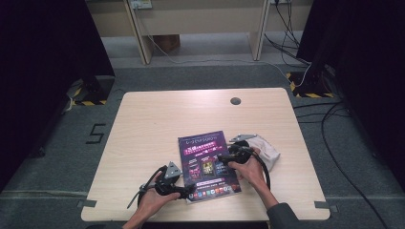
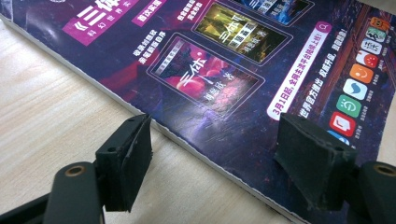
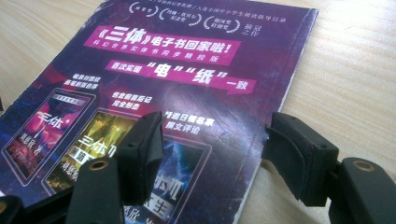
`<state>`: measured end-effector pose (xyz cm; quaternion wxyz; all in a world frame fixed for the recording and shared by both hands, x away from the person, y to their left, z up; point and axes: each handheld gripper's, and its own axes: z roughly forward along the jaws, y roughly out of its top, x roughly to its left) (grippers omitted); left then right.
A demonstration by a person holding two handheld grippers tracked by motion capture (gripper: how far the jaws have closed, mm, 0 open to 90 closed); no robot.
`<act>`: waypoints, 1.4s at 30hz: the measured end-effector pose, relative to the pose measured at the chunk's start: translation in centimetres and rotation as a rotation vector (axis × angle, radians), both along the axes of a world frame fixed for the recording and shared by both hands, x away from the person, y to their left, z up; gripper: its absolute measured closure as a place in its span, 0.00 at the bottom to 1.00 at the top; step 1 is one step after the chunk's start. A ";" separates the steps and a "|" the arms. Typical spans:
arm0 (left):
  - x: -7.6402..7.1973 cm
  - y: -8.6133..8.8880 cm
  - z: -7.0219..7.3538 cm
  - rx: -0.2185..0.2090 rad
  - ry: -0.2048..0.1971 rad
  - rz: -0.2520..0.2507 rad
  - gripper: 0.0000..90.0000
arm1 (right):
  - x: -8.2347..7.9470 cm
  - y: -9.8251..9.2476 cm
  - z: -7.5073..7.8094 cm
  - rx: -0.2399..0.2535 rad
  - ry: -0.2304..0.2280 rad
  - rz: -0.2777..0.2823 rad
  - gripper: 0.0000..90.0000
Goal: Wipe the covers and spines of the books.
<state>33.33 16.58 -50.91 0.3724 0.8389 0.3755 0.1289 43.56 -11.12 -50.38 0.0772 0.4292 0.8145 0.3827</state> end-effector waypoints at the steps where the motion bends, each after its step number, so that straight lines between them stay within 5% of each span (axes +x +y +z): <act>1: 0.0 0.0 0.0 -0.001 0.002 0.003 0.29 | 0.1 0.0 0.0 -0.002 -0.003 -0.002 0.41; 14: 0.2 0.1 -0.2 -0.021 0.040 0.012 0.28 | 0.6 0.1 -0.4 0.021 0.011 -0.033 0.41; 20: 0.4 -0.4 -0.3 -0.036 0.054 0.007 0.26 | 0.4 -0.4 -0.7 0.134 0.063 -0.101 0.40; 30: 0.5 -0.5 -0.3 -0.040 0.056 0.008 0.27 | -0.3 -1.0 -0.8 0.249 0.132 -0.186 0.41; 34: 0.5 -0.5 -0.3 -0.040 0.055 0.012 0.27 | -0.5 -1.2 -0.2 0.266 0.112 -0.187 0.44; 39: 0.4 -0.6 -0.3 -0.041 0.049 0.014 0.28 | -1.0 -1.4 1.2 0.444 0.138 -0.145 0.65; 42: 0.4 -0.7 -0.3 -0.039 0.047 0.016 0.28 | -1.3 -0.4 2.1 0.325 0.097 -0.092 0.67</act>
